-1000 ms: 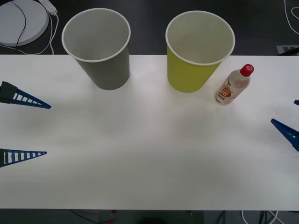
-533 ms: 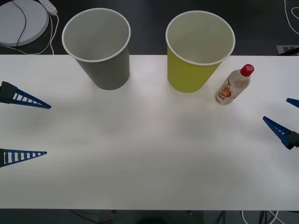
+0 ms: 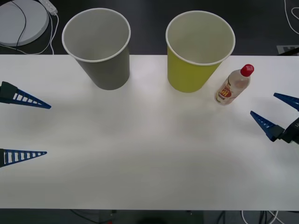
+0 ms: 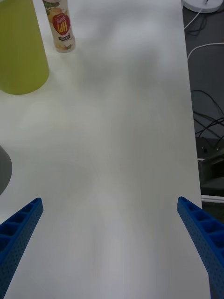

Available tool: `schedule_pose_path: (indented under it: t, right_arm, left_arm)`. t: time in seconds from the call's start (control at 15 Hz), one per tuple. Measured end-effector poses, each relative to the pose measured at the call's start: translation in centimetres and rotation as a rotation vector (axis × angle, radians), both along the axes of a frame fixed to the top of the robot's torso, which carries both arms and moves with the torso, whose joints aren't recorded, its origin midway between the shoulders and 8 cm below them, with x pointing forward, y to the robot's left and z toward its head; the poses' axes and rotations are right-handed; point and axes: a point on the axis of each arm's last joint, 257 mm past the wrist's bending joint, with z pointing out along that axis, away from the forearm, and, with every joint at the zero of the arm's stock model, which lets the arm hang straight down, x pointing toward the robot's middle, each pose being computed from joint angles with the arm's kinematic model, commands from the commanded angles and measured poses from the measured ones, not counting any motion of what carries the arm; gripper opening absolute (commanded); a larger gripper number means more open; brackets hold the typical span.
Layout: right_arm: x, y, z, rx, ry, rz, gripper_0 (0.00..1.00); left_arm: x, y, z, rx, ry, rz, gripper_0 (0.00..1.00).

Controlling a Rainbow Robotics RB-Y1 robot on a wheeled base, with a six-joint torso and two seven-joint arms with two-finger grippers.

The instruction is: Put the can into the green bin and the plastic bottle into the gray bin

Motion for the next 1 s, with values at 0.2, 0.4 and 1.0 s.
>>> schedule_pose_path:
  t: [0.2,0.4,1.0]
  right_arm:
    - [1.5,1.1,-0.6,0.016,0.001,0.005,1.00]
    - [2.9,2.0,-0.7,0.021,-0.005,0.003,1.00]
    - [6.3,4.0,-0.4,0.007,-0.017,-0.036,1.00]
  left_arm:
    - [0.0,0.0,0.0,0.000,0.000,0.000,1.00]
    - [0.0,0.0,0.0,0.000,0.000,0.000,1.00]
    - [0.0,0.0,0.0,0.000,0.000,0.000,1.00]
